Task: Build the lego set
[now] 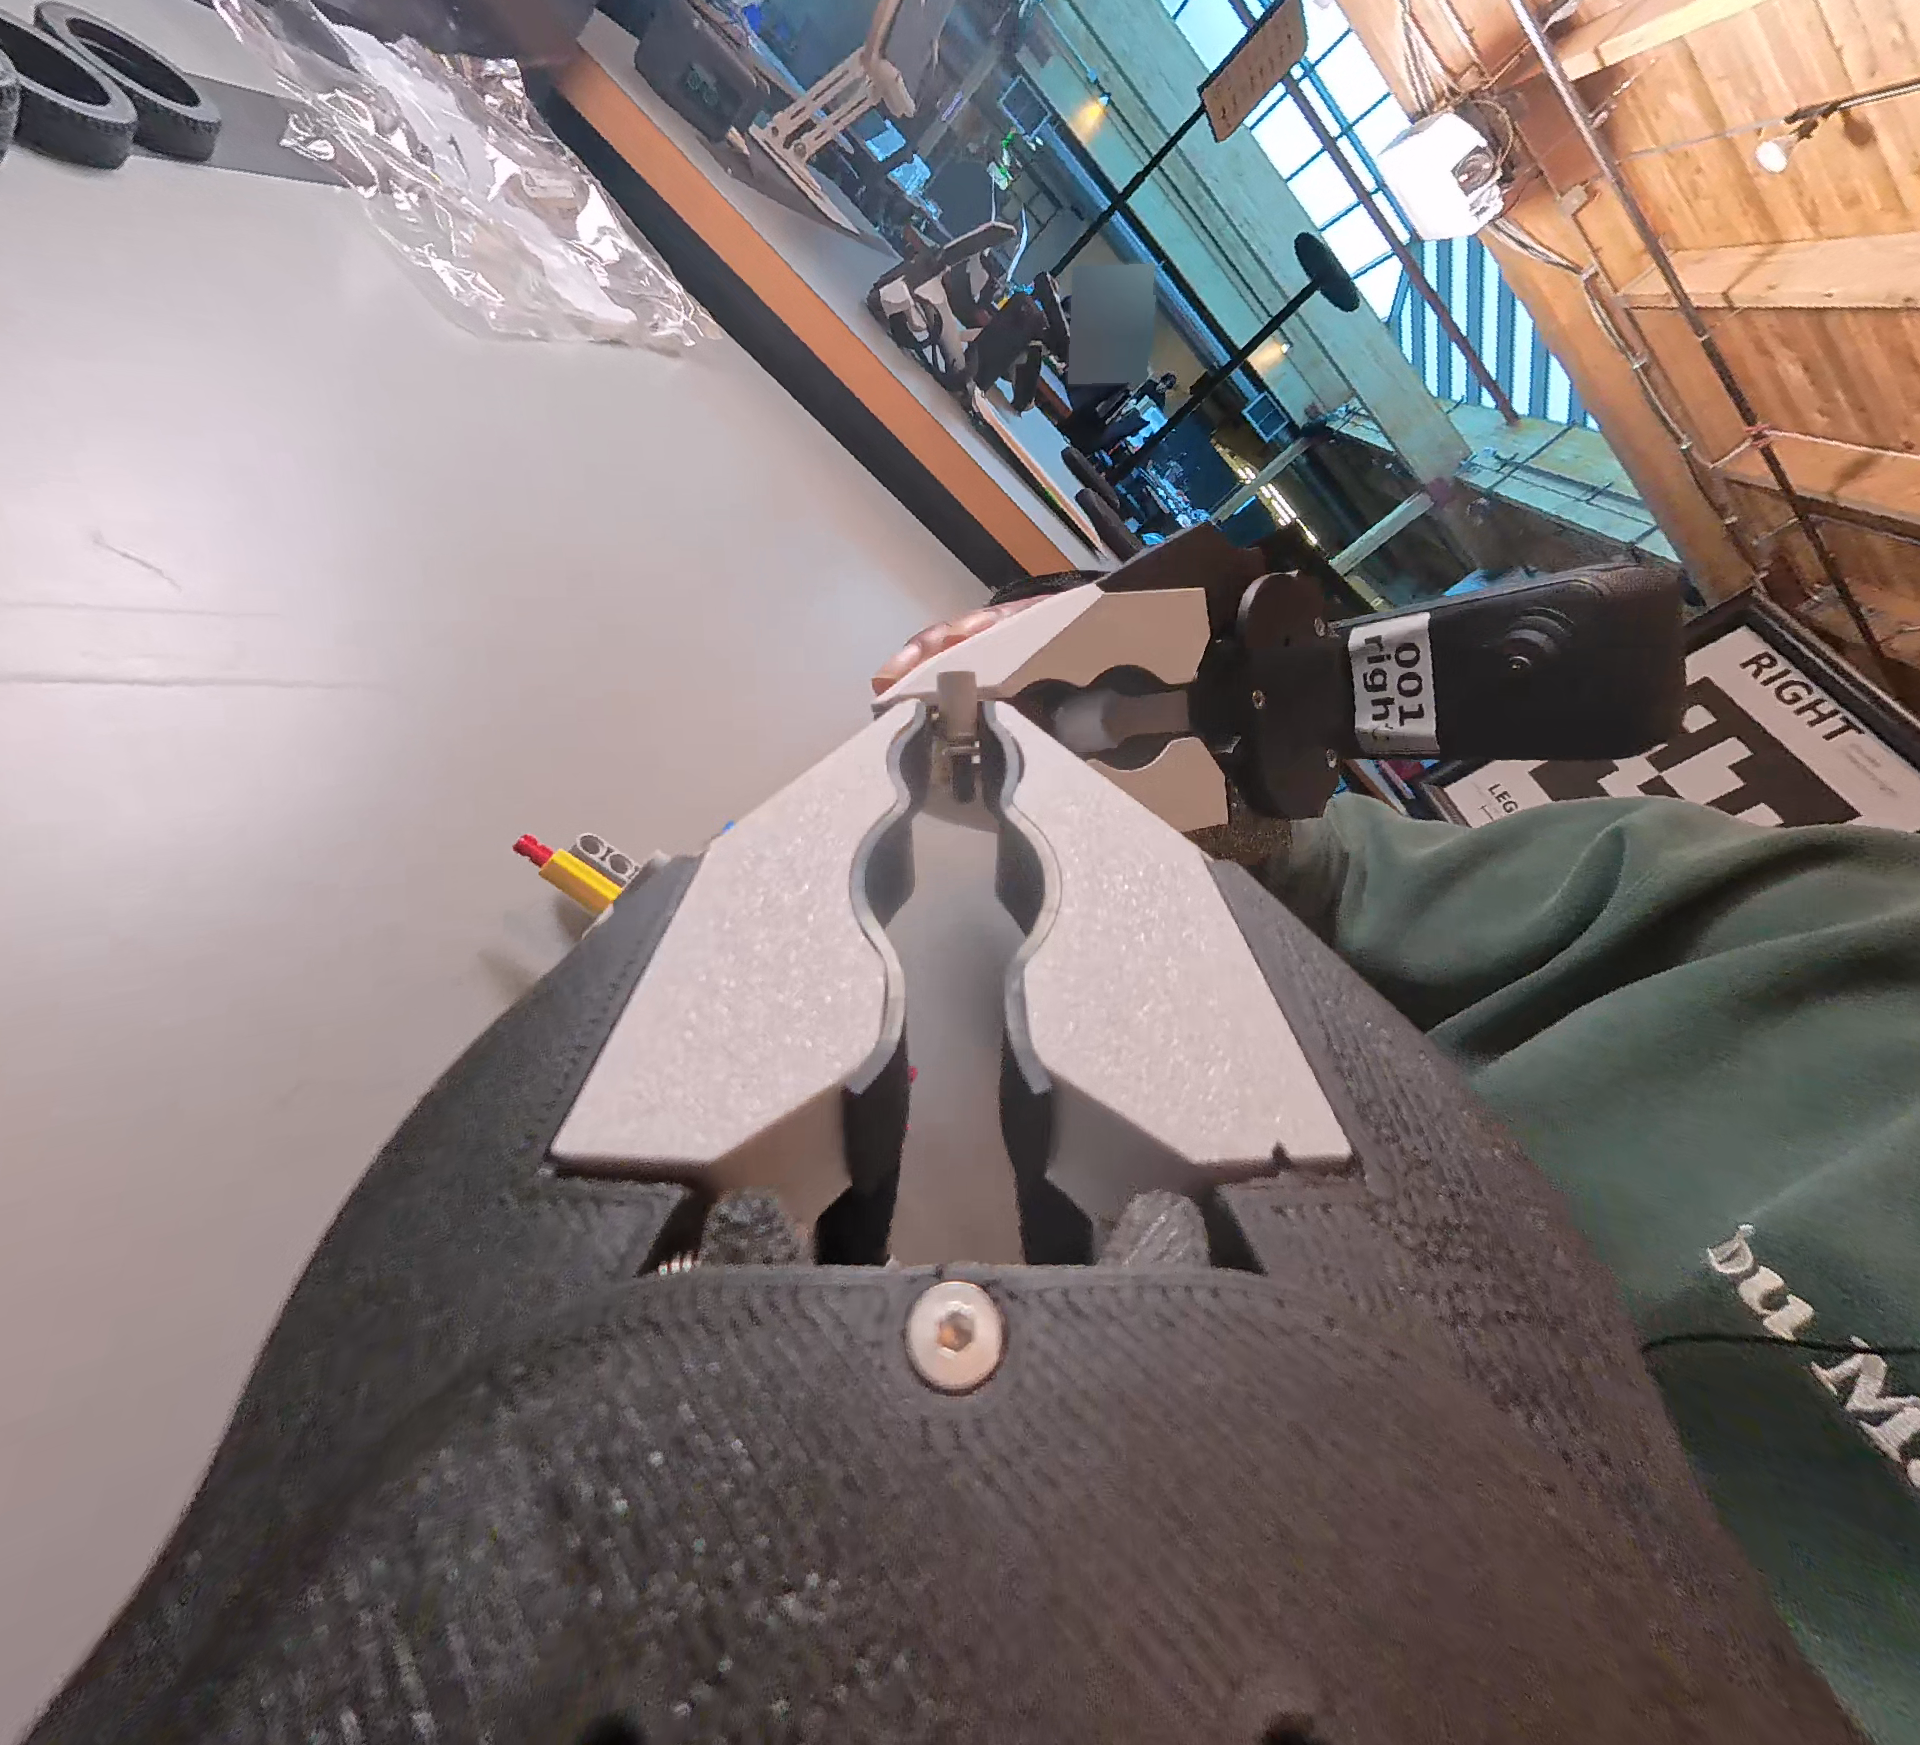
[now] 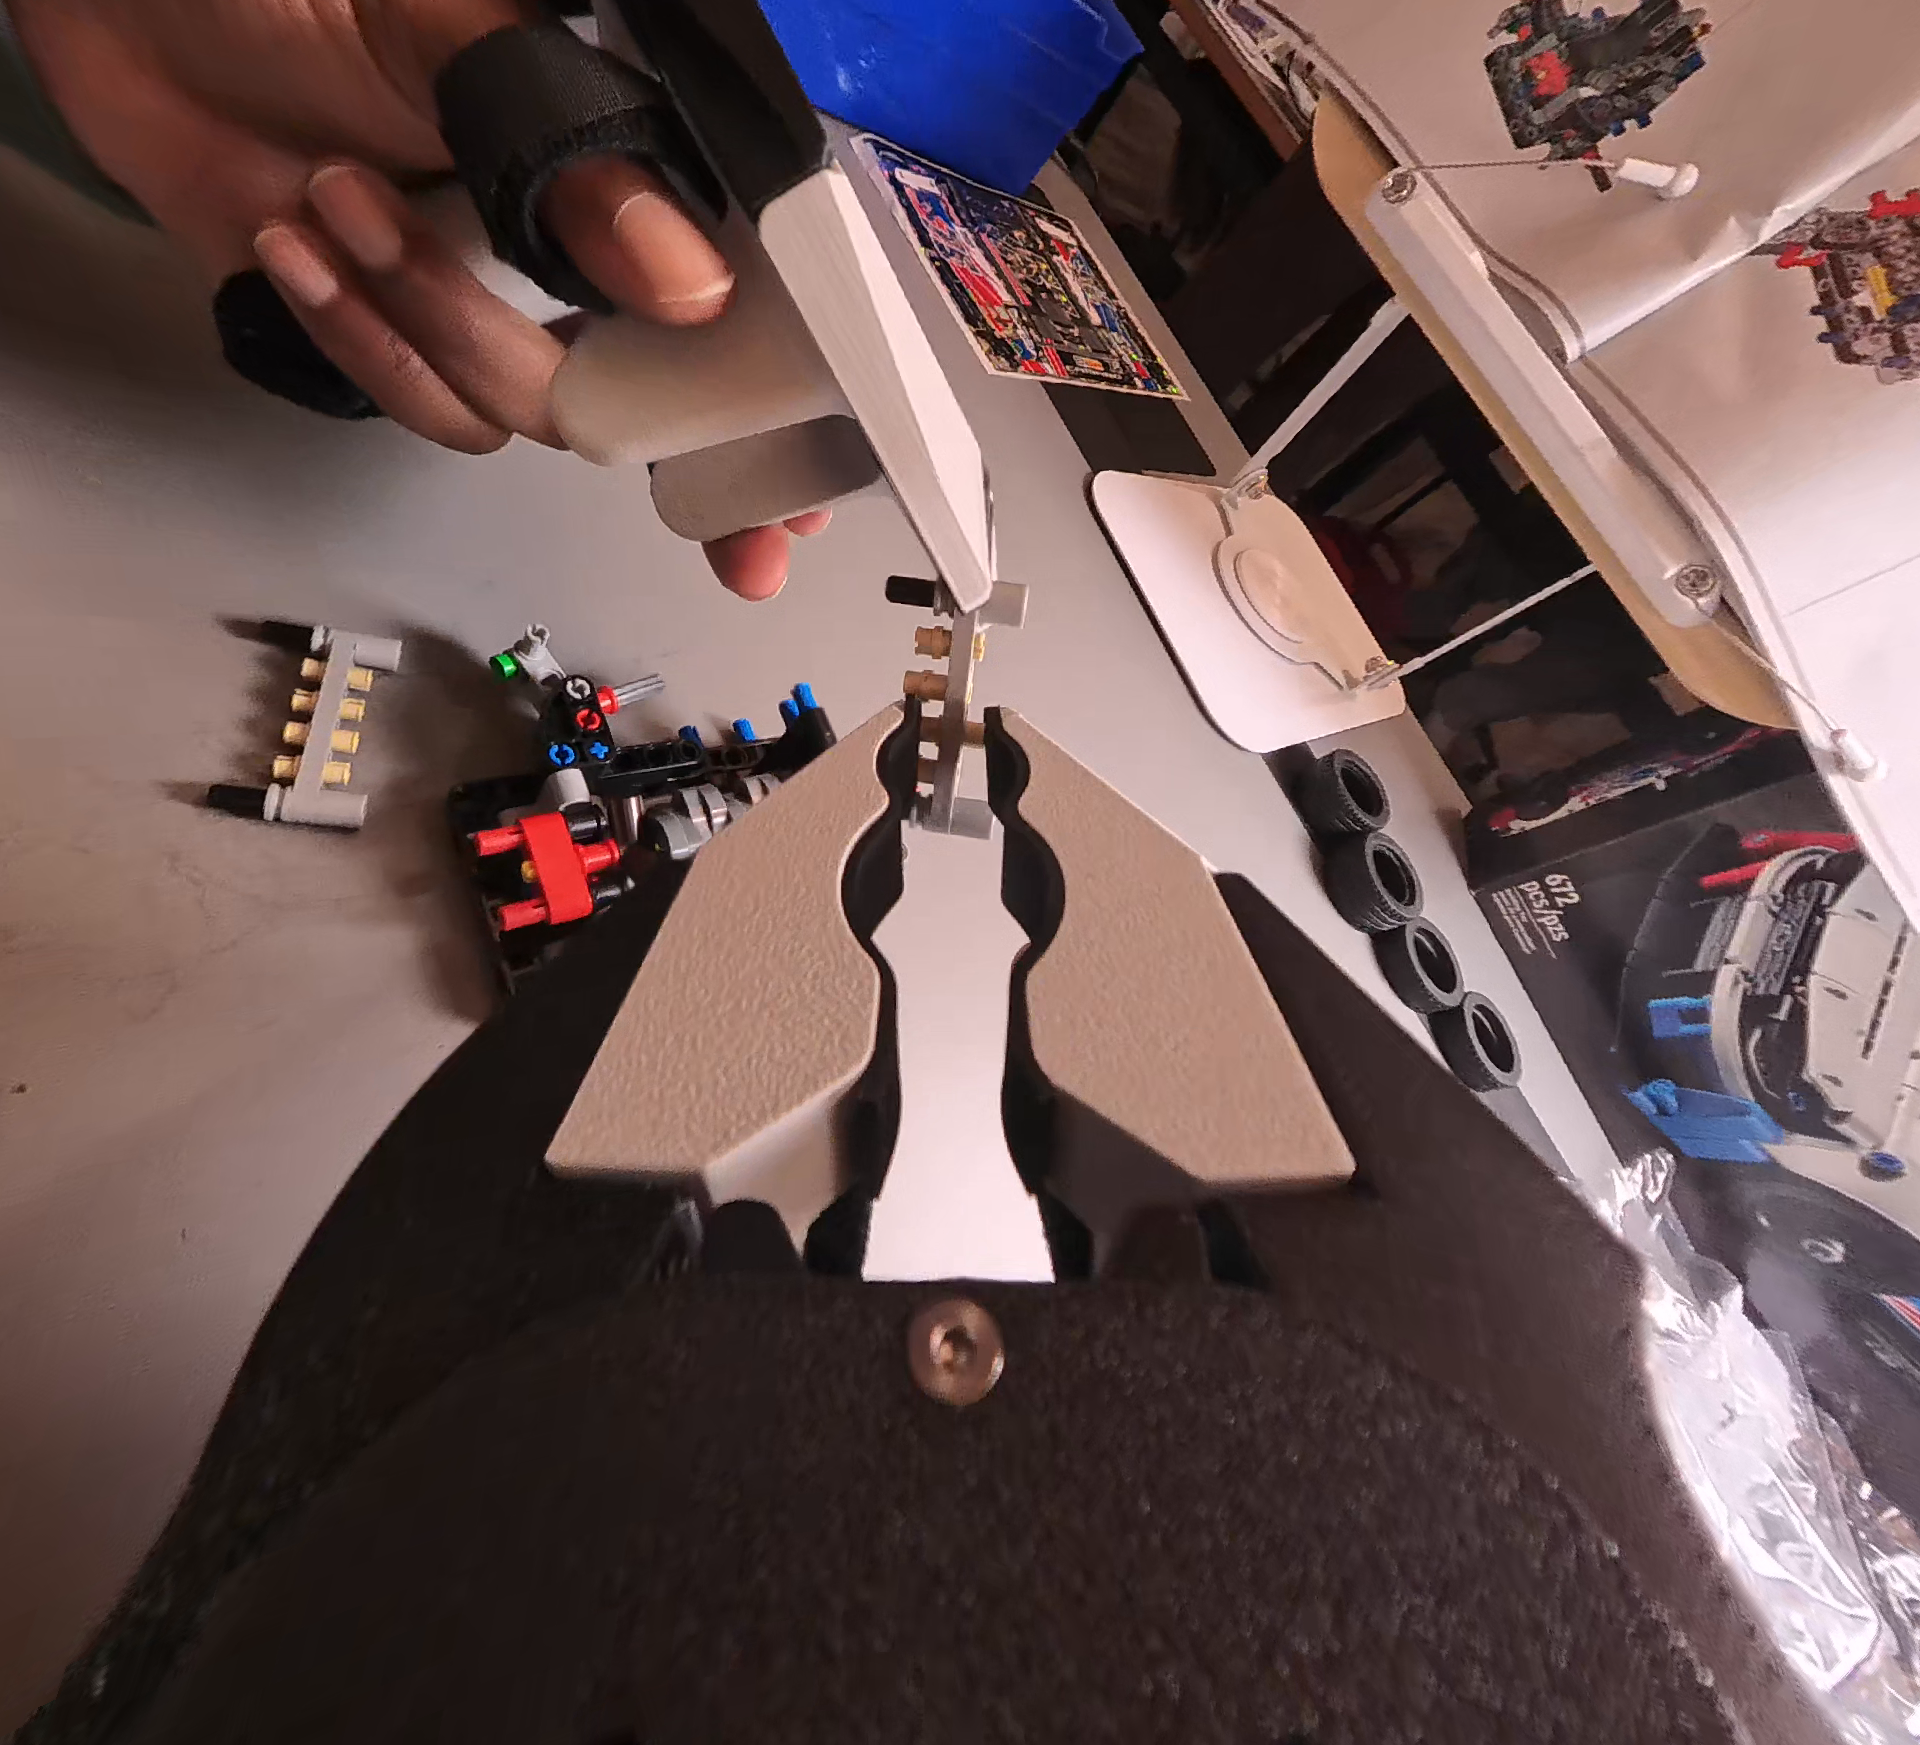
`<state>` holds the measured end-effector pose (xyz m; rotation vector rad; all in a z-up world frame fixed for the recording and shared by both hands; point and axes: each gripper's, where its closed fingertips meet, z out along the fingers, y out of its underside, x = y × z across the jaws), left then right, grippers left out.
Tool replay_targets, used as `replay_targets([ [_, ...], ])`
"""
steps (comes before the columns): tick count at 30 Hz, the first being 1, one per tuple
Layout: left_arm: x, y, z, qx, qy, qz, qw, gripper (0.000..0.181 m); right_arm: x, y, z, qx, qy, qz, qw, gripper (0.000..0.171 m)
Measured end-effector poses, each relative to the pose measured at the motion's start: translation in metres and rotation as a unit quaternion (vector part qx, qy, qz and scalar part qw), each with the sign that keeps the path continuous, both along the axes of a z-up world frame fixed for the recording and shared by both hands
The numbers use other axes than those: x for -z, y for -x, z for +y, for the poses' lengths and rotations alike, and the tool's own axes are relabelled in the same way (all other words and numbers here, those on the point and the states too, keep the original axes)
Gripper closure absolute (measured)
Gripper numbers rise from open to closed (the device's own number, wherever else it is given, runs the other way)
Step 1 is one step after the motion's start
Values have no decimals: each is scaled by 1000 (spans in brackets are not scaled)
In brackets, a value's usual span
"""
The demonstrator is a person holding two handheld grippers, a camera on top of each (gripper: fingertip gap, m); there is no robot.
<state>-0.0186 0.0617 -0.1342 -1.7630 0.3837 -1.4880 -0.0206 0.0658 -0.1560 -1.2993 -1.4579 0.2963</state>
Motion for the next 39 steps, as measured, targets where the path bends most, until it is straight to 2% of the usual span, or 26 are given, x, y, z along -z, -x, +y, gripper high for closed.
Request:
replay_targets([
  [6,2,3,4,-10,12,-15,1000,176,-1,-1,1,-3,-11,2,1000,161],
  [13,4,0,4,-9,22,-28,999,176,0,1,-1,-8,-10,2,1000,147],
  [17,4,-3,2,-5,17,-23,1000,176,-4,-2,3,6,-13,10,1000,156],
  [25,5,-2,0,4,20,-24,1000,176,-6,-2,2,-1,-24,9,1000,154],
  [29,6,0,2,2,23,-26,999,176,-4,0,-3,-17,-29,3,999,148],
  [39,8,-5,-2,12,24,-19,999,176,-6,-1,1,-4,-18,13,1000,151],
])
